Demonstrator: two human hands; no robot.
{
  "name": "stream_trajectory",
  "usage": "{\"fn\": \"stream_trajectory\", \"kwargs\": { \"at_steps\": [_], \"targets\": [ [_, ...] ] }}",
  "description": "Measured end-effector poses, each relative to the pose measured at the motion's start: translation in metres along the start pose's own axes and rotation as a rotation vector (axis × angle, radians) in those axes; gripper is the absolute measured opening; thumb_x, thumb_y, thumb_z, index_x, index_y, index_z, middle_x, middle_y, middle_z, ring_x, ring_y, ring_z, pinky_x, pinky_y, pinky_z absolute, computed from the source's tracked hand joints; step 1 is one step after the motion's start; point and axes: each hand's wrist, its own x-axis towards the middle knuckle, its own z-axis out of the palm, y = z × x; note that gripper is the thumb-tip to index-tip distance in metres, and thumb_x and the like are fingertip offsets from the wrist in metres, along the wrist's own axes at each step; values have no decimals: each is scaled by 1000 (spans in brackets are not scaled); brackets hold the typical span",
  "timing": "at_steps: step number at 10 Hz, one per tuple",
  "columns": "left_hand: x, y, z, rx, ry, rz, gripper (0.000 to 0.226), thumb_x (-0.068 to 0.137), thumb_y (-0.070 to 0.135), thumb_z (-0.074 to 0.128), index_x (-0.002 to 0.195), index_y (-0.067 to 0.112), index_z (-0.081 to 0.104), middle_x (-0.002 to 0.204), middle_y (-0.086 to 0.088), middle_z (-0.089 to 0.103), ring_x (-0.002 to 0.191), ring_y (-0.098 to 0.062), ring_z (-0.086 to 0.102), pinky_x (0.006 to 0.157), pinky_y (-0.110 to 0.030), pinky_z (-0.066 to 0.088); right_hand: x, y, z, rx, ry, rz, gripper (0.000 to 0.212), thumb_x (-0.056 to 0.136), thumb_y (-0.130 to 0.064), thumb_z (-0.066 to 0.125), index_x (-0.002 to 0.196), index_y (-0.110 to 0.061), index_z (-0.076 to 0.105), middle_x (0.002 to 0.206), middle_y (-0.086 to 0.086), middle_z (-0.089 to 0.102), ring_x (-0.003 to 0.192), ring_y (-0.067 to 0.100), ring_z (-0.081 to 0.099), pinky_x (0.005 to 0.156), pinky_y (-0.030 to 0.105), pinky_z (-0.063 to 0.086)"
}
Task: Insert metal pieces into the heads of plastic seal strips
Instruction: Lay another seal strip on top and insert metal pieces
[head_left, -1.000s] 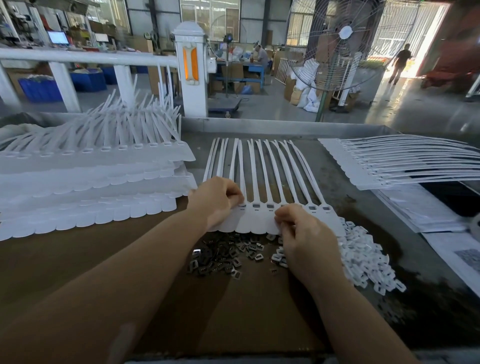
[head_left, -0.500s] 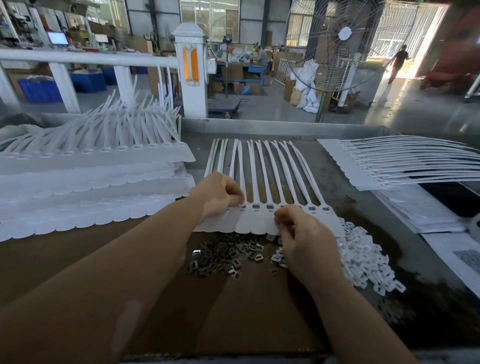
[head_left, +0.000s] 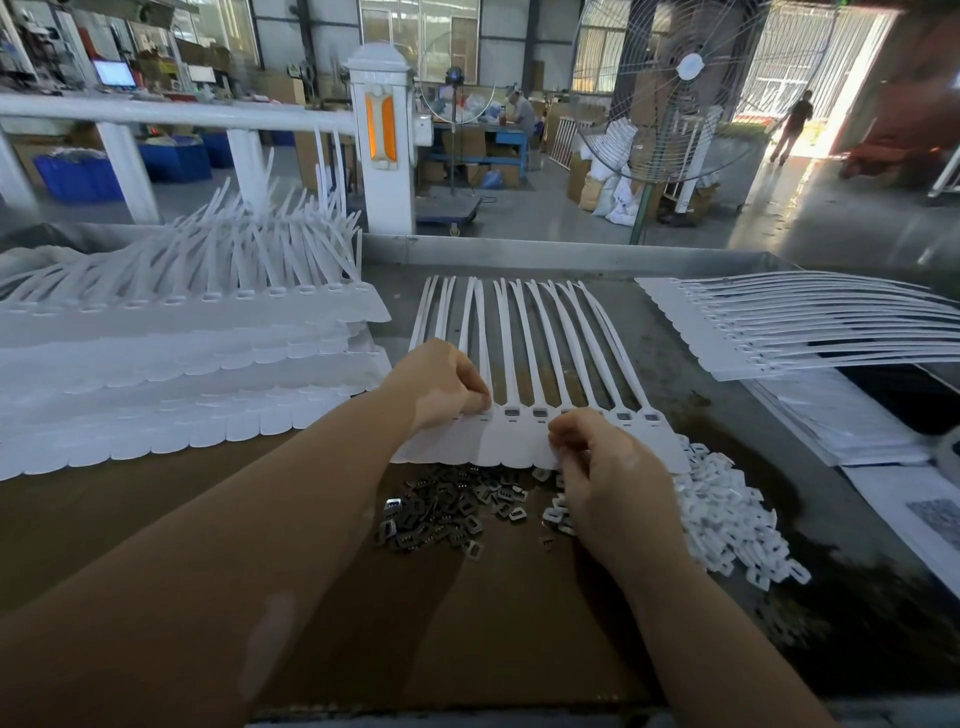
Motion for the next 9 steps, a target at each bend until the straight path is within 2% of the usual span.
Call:
{"fn": "stream_trajectory", "kwargs": {
  "at_steps": [2,4,5,7,9],
  "targets": [
    [0,-2,1,-59,-32,-67,3,85,17,67,87,17,70,93,2,63,93,-17,56,82,-28,45,0,0,0,20,-7,12,15,91,-14,54,103,-17,63,95,0,68,89,17,60,78,33,50],
    [0,2,-2,-91,-43,-105,6,82,9,69,78,14,69,78,1,63,75,-10,56,60,-18,42,0,0,0,8,-8,10,15,91,-14,54,103,-17,63,97,-2,68,89,15,60,78,28,49],
    [1,3,-1,-134,-29,-138,10,78,7,72,76,13,66,78,0,62,74,-11,56,57,-17,42,-1,-1,0,8,-14,10,15,91,-13,54,103,-16,63,96,-1,68,89,15,60,78,31,50],
    [2,3,0,-183,-22,-170,22,78,7,73,78,18,55,80,1,54,73,-11,50,60,-20,41,0,-2,-1,9,-15,13,15,91,-13,54,103,-16,63,96,0,68,89,16,60,78,32,50],
    [3,7,2,-183,-43,-211,20,81,4,71,83,17,56,84,1,53,86,-17,51,76,-25,43,-1,-4,-2,14,-5,15,15,91,-13,55,102,-16,64,94,0,69,87,16,62,77,33,52]
  ]
}}
